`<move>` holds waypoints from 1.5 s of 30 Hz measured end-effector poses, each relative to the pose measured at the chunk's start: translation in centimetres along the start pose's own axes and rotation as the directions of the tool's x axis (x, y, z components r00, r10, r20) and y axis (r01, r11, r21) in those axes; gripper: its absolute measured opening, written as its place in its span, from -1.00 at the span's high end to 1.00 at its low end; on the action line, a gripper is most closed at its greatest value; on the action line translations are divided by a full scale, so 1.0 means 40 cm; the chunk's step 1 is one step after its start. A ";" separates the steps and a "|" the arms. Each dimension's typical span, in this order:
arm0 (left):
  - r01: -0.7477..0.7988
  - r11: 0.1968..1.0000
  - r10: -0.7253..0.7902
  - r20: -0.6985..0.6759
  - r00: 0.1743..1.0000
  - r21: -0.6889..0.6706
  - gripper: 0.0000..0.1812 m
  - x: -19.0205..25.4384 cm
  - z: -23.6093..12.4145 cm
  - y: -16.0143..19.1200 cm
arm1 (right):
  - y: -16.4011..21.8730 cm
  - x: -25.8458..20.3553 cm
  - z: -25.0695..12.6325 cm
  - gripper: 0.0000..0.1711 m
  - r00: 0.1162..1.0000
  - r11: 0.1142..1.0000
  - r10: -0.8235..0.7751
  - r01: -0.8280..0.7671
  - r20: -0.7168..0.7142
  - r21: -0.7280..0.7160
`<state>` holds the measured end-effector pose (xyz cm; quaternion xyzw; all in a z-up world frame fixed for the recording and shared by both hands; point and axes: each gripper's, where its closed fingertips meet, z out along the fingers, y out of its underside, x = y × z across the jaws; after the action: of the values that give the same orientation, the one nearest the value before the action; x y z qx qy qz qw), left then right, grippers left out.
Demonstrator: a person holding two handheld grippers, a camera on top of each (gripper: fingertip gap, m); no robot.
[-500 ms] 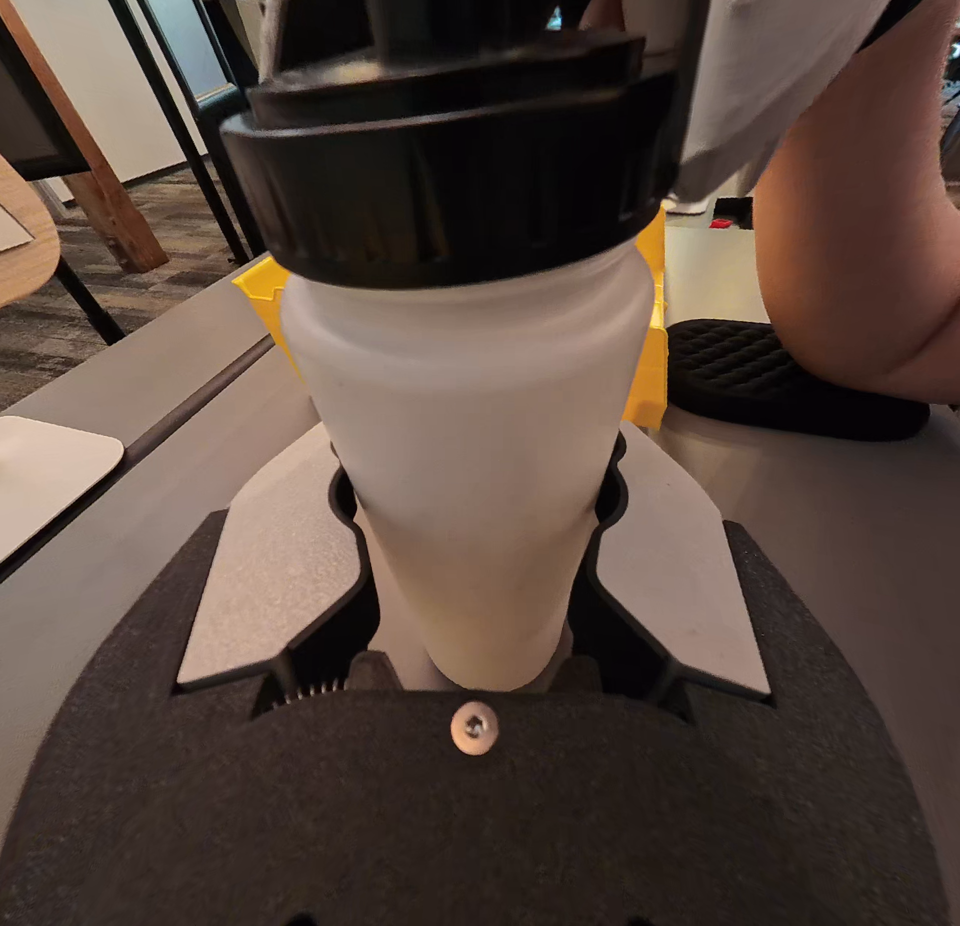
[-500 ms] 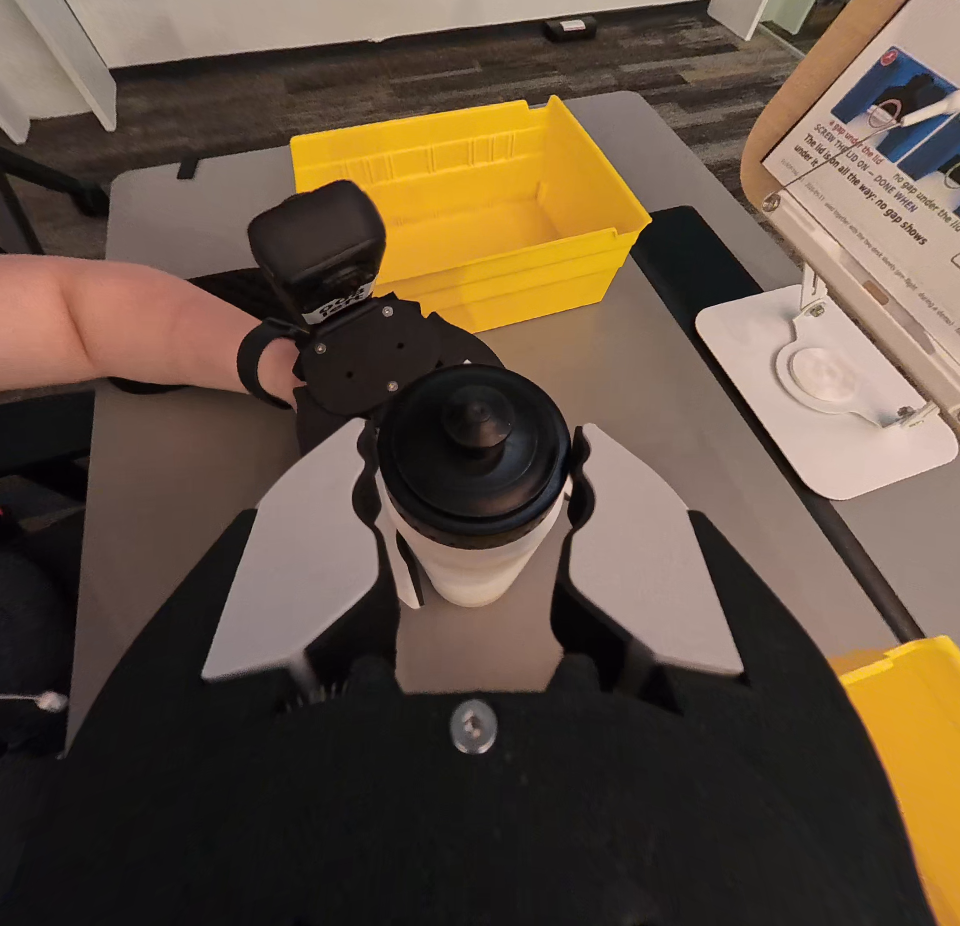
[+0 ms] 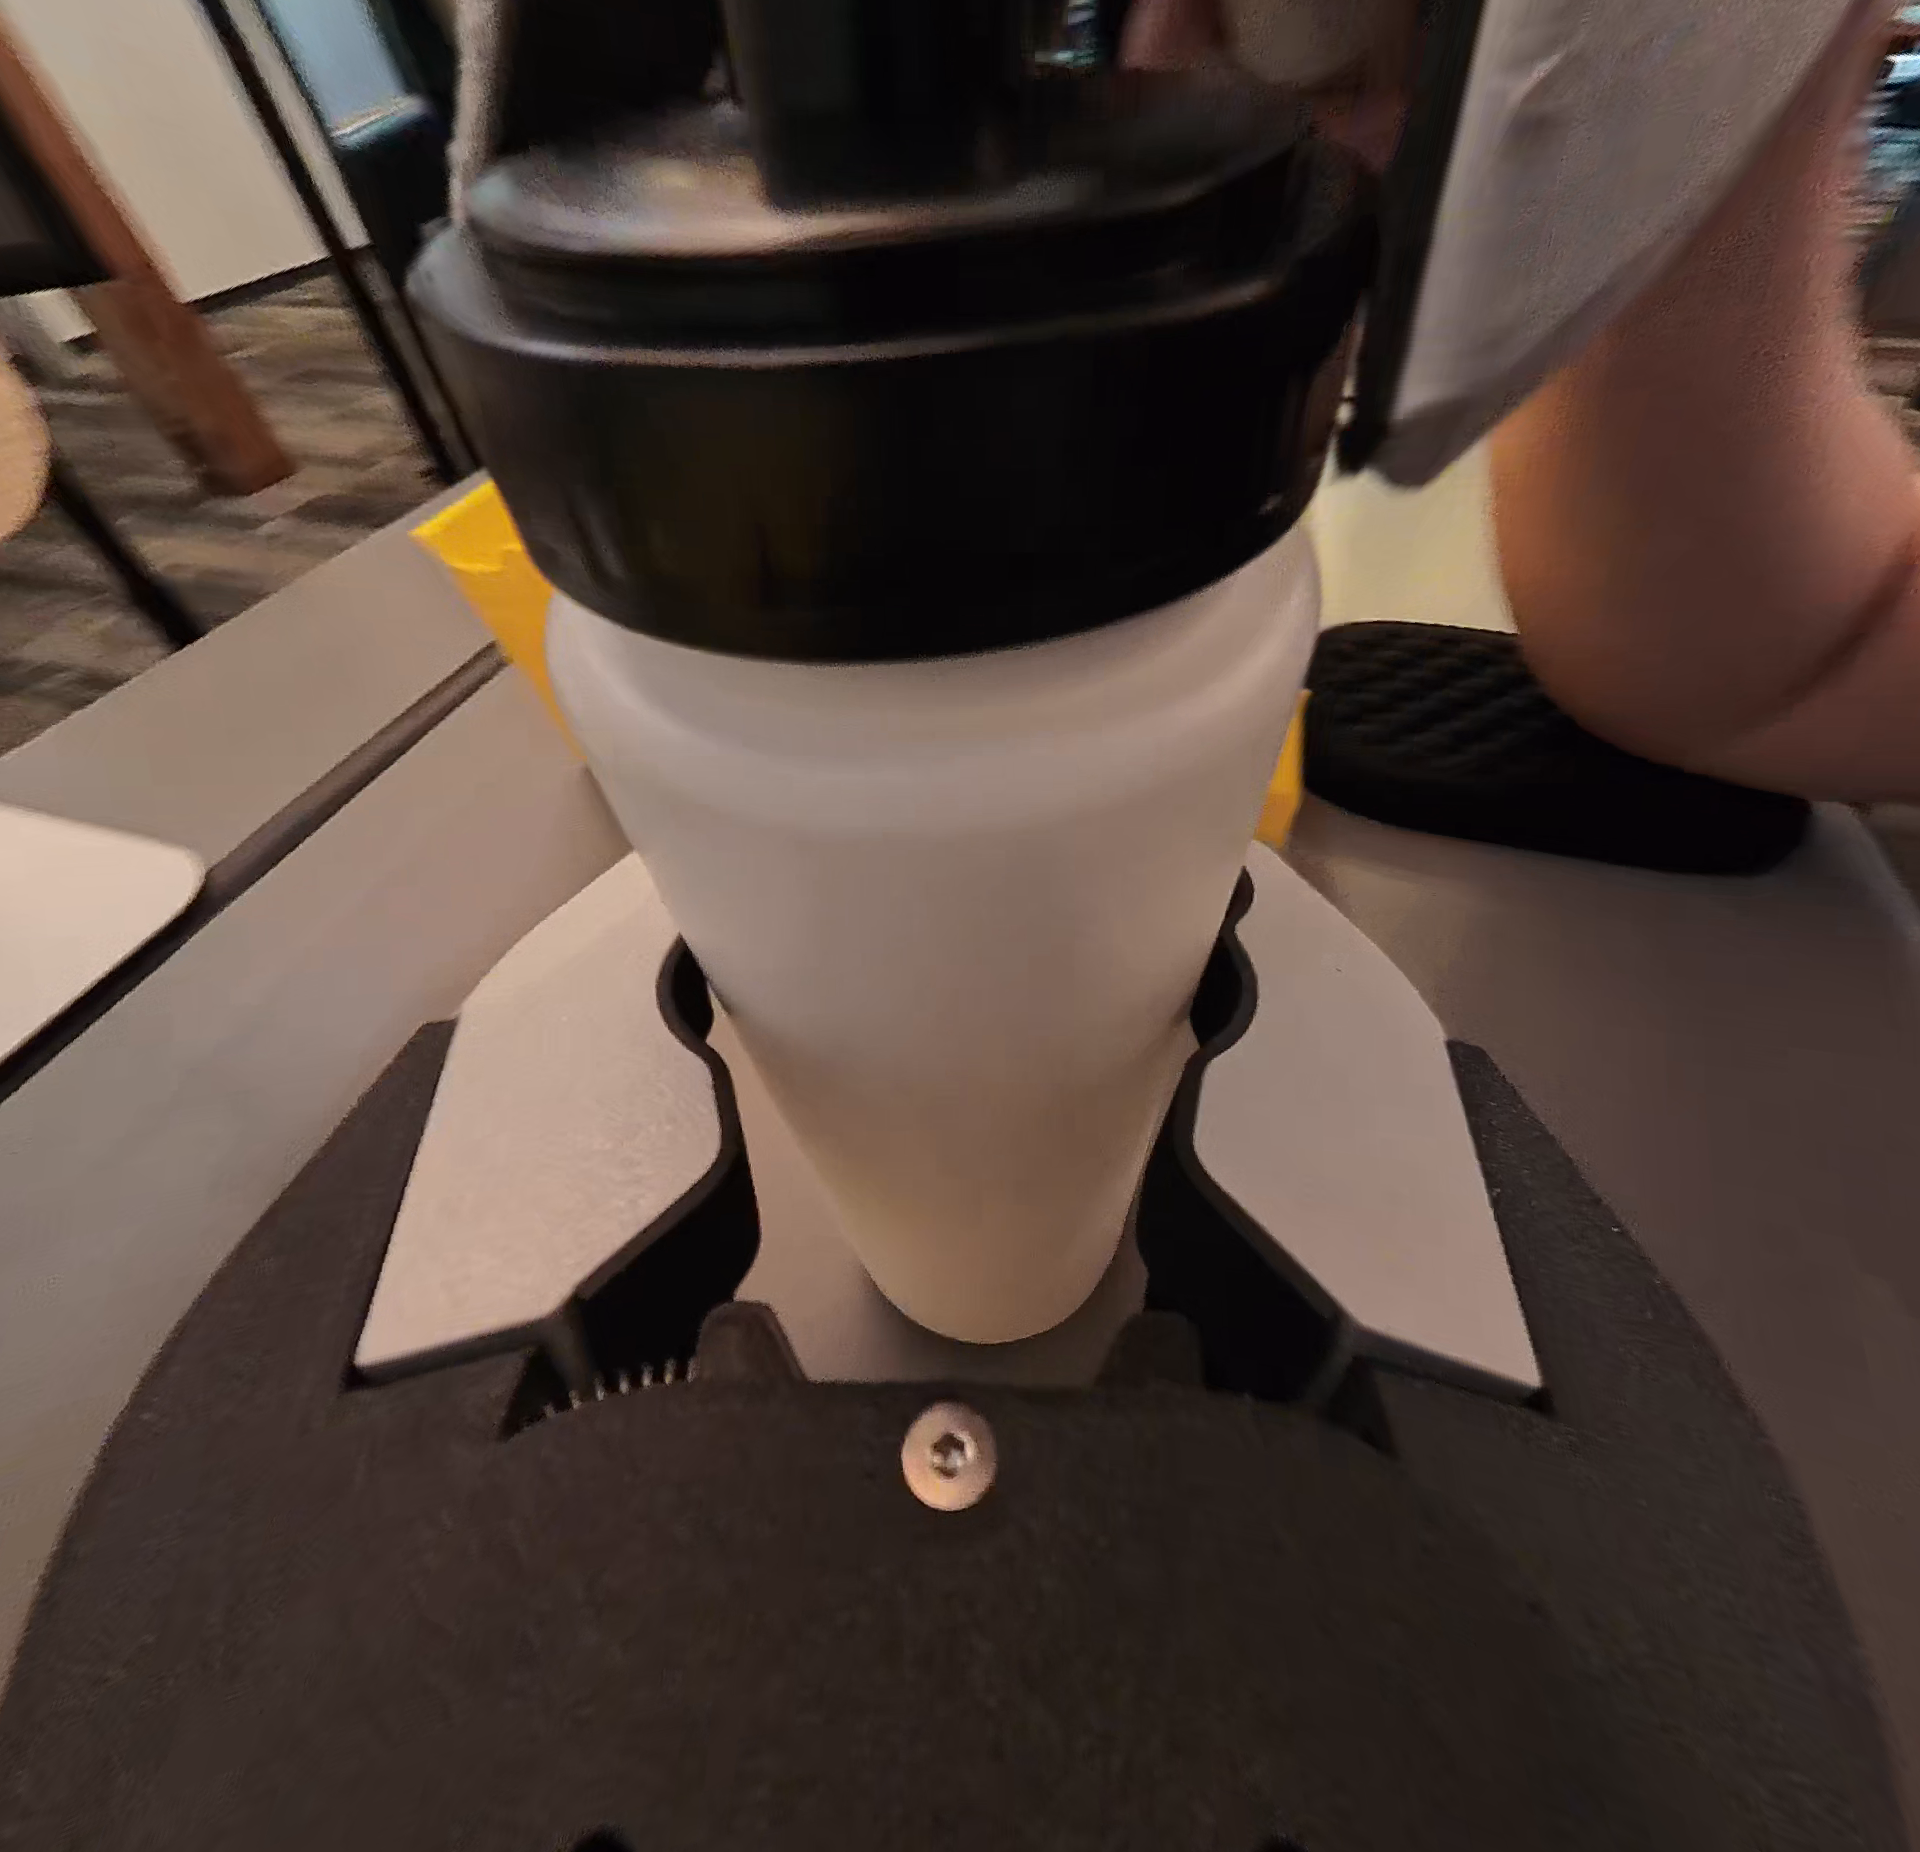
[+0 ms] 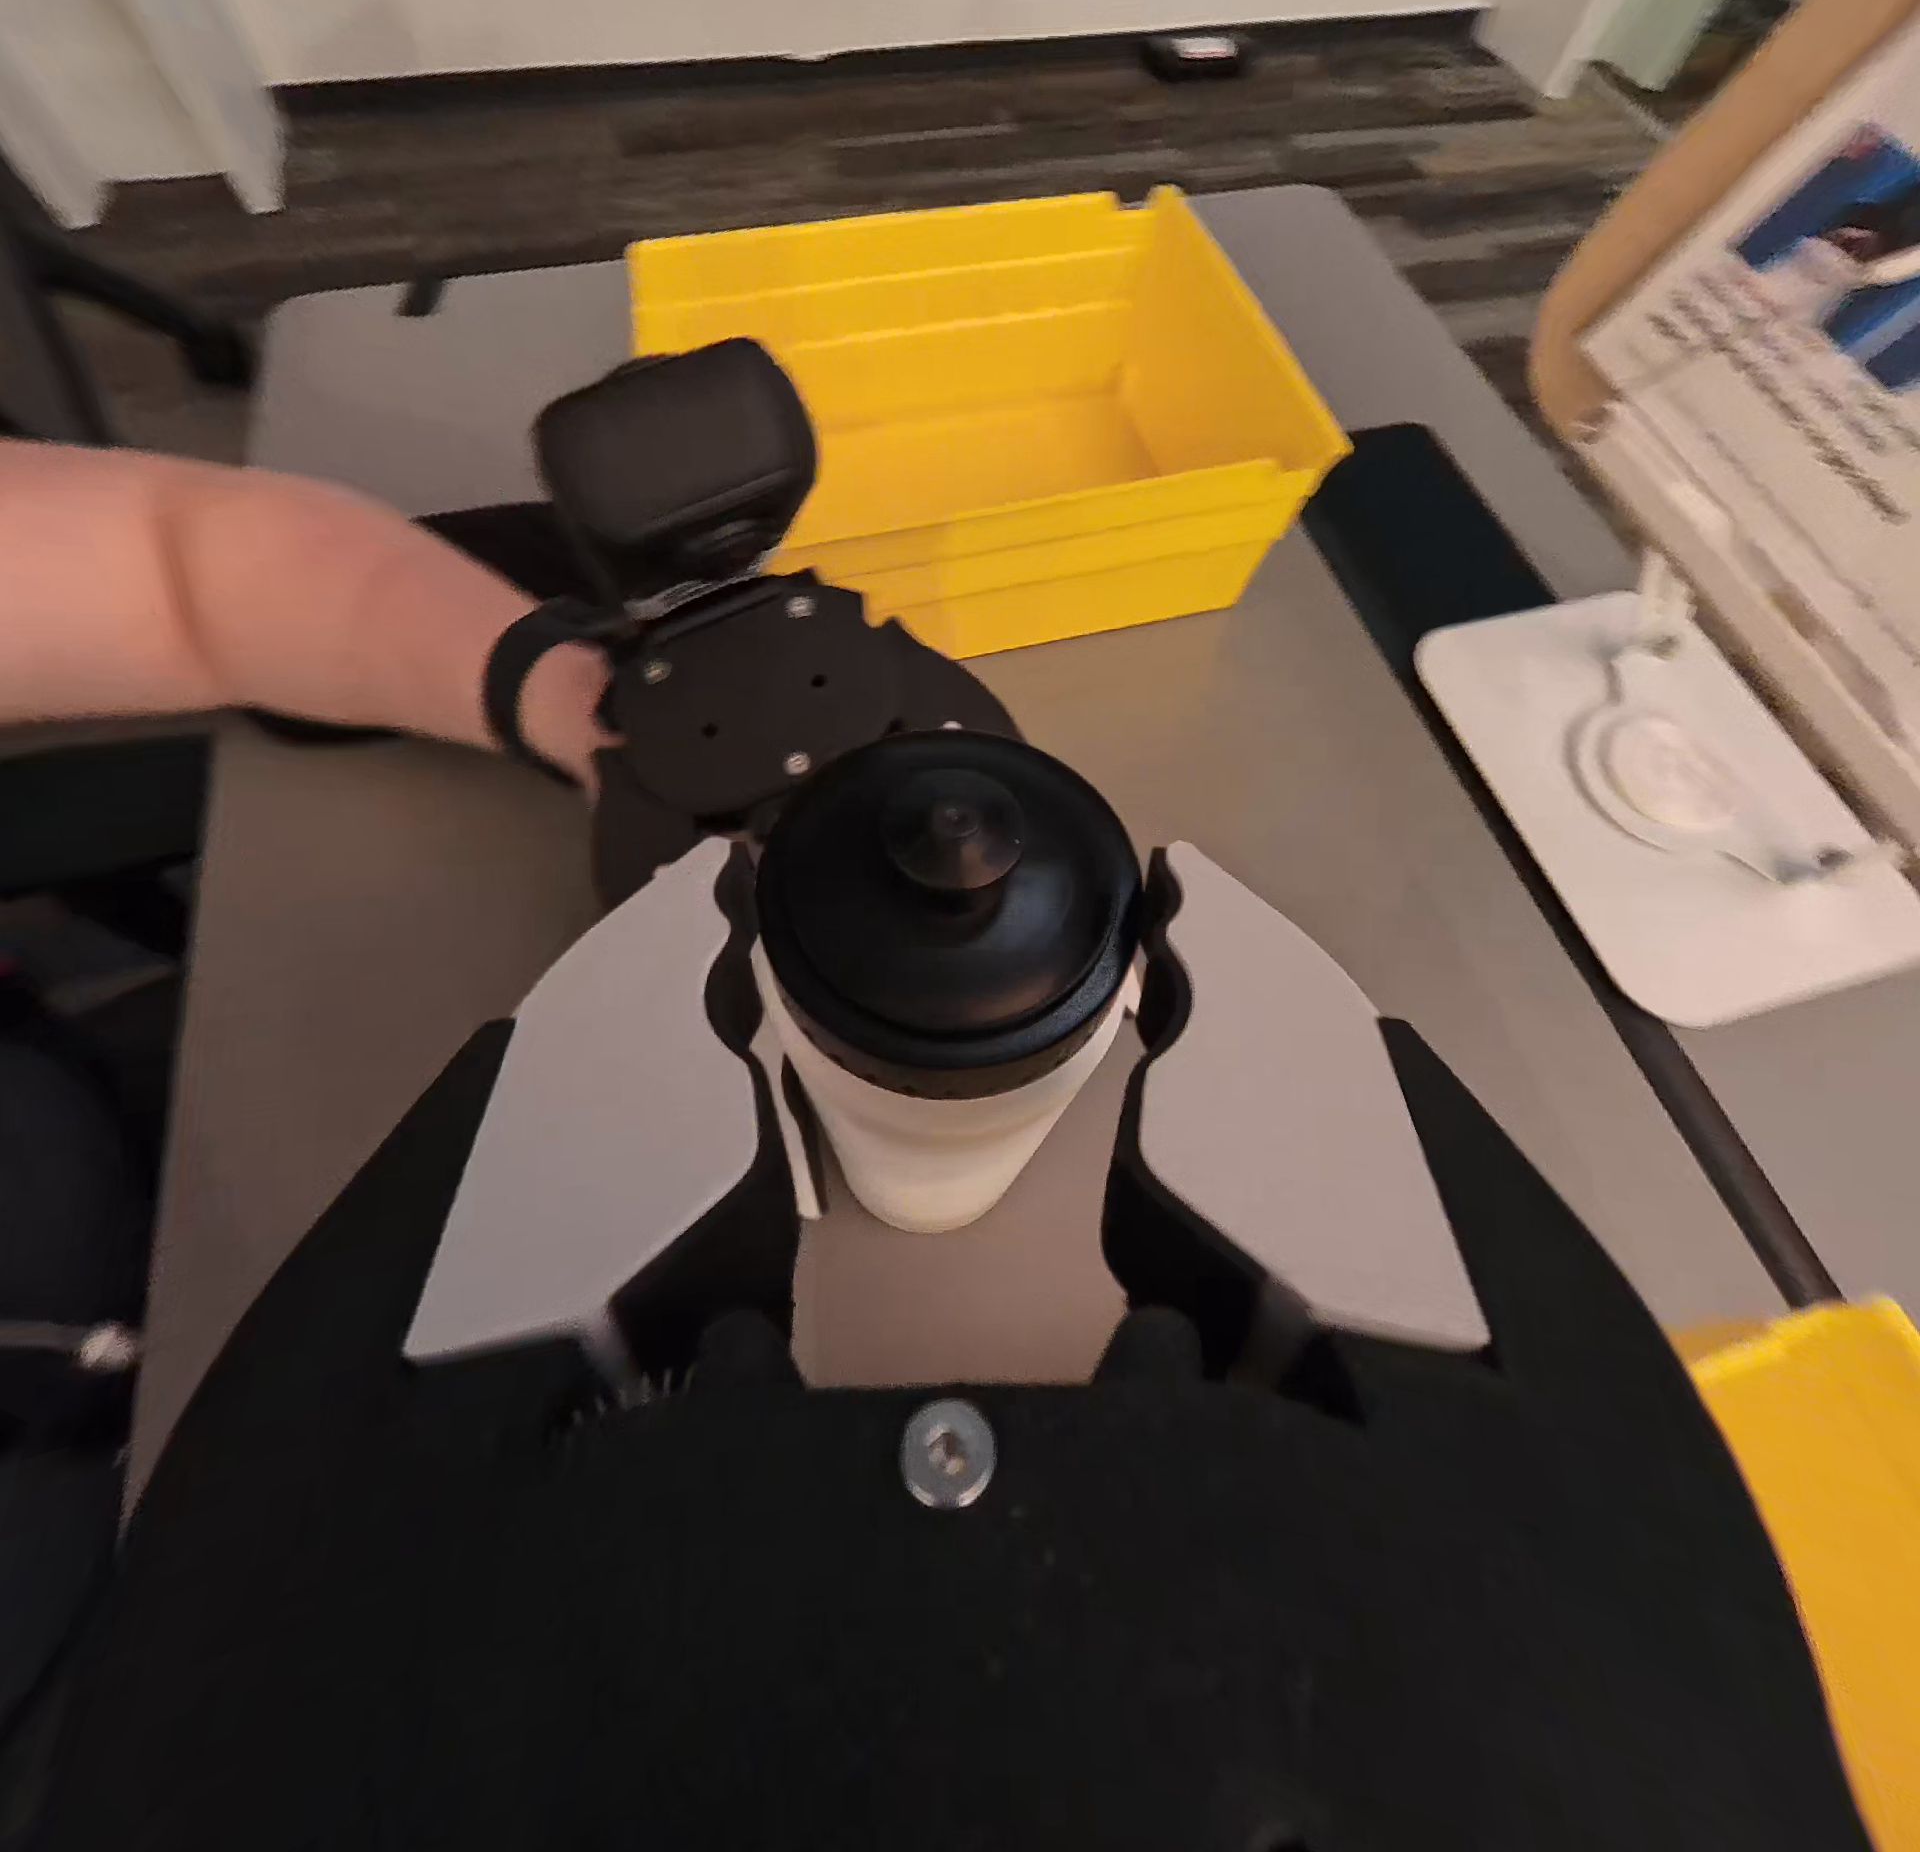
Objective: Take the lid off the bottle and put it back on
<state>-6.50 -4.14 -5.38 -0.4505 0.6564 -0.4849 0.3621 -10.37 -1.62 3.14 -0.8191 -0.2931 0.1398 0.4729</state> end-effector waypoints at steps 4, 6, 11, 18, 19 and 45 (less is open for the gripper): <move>0.036 0.999 -0.029 0.165 0.986 -0.035 -0.02 -0.057 -0.010 0.008 | -0.015 0.043 0.024 0.16 0.972 0.995 0.092 -0.083 -0.216 0.047; 0.038 0.999 -0.031 0.175 0.984 -0.035 -0.02 -0.067 -0.014 0.009 | -0.021 0.049 0.032 0.16 0.964 0.993 0.109 -0.094 -0.244 0.073; -0.009 1.000 0.011 0.081 0.997 -0.028 -0.02 -0.042 -0.010 0.007 | -0.001 0.035 0.010 -0.05 0.990 0.996 -0.092 0.093 -0.105 0.003; 0.002 0.999 0.000 0.051 0.999 -0.038 -0.03 -0.038 -0.014 0.009 | -0.004 0.020 0.028 0.14 0.992 0.989 -0.121 0.118 0.022 0.089; 0.012 0.999 -0.009 0.074 0.997 -0.048 -0.03 -0.046 -0.015 0.011 | -0.006 0.026 0.032 0.14 0.996 0.992 -0.092 0.092 -0.005 0.083; 0.019 0.993 -0.005 0.117 0.993 -0.116 -0.02 -0.059 -0.021 0.021 | -0.038 0.022 0.043 0.19 0.999 0.976 -0.047 0.043 0.017 0.211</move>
<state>-6.68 -1.56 -5.87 -0.5025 0.6587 -0.4205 0.3700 -11.05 0.68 3.59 -0.7559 -0.3003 0.1684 0.5569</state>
